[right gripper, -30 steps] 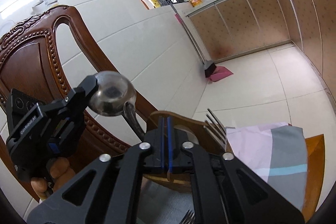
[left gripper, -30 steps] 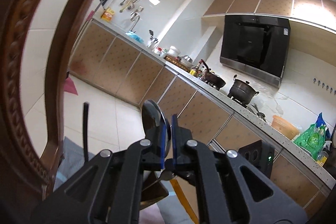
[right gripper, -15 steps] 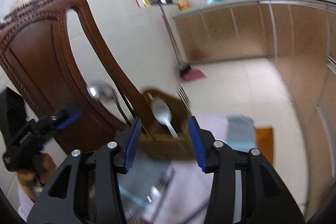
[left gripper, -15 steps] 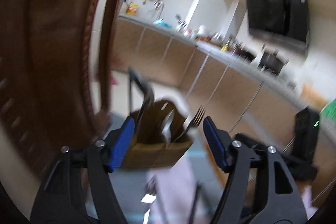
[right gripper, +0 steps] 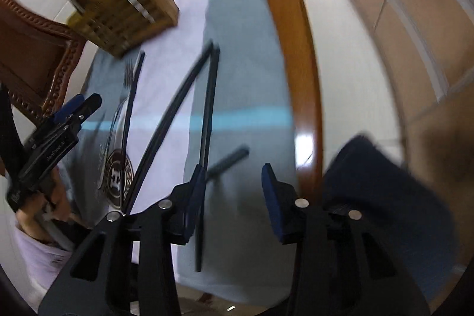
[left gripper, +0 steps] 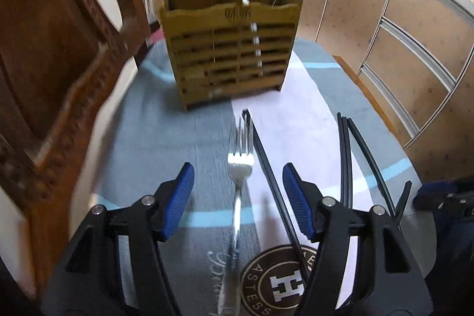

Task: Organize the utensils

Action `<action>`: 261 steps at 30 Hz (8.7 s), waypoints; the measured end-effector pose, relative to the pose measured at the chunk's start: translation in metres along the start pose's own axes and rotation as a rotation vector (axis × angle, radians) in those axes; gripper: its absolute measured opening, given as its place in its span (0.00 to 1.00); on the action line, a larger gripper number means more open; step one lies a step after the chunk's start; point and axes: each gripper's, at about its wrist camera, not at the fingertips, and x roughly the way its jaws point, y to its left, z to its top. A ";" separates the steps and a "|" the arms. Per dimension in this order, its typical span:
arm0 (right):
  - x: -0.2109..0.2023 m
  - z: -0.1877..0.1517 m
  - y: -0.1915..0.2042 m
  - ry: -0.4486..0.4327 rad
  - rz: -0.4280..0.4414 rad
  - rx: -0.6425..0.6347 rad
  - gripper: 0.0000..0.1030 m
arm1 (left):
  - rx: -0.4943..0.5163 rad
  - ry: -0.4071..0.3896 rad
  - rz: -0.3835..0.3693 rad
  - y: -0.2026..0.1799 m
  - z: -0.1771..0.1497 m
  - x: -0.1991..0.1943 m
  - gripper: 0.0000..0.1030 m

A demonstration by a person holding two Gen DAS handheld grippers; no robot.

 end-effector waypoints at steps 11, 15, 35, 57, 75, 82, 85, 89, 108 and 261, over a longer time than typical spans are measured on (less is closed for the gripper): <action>0.026 0.025 0.019 -0.014 0.083 0.140 0.16 | -0.065 -0.013 -0.014 0.021 -0.008 -0.008 0.64; 0.027 0.045 0.040 -0.056 0.081 0.088 0.13 | -0.093 0.004 -0.024 0.025 -0.008 -0.007 0.65; 0.026 0.051 0.040 -0.100 -0.115 -0.055 0.24 | -0.027 0.163 0.007 0.002 -0.018 0.029 0.24; 0.047 0.040 0.065 -0.020 -0.151 -0.269 0.10 | -0.252 0.166 -0.019 0.046 -0.002 0.029 0.38; 0.038 0.040 0.059 -0.059 -0.092 -0.238 0.18 | -0.286 0.118 -0.074 0.057 0.046 0.059 0.49; 0.045 0.040 0.059 -0.058 -0.094 -0.234 0.18 | -0.212 0.135 -0.055 0.035 0.052 0.077 0.33; 0.044 0.039 0.058 -0.060 -0.092 -0.232 0.18 | -0.208 0.142 -0.041 0.034 0.052 0.085 0.21; 0.042 0.038 0.055 -0.064 -0.081 -0.222 0.18 | -0.212 0.108 -0.047 0.026 0.051 0.080 0.20; 0.037 0.056 0.055 -0.101 -0.126 -0.195 0.18 | -0.184 0.014 -0.068 0.038 0.048 0.027 0.06; -0.153 0.178 0.178 -0.836 0.100 -0.316 0.07 | -0.177 -0.484 0.236 0.026 0.201 -0.157 0.04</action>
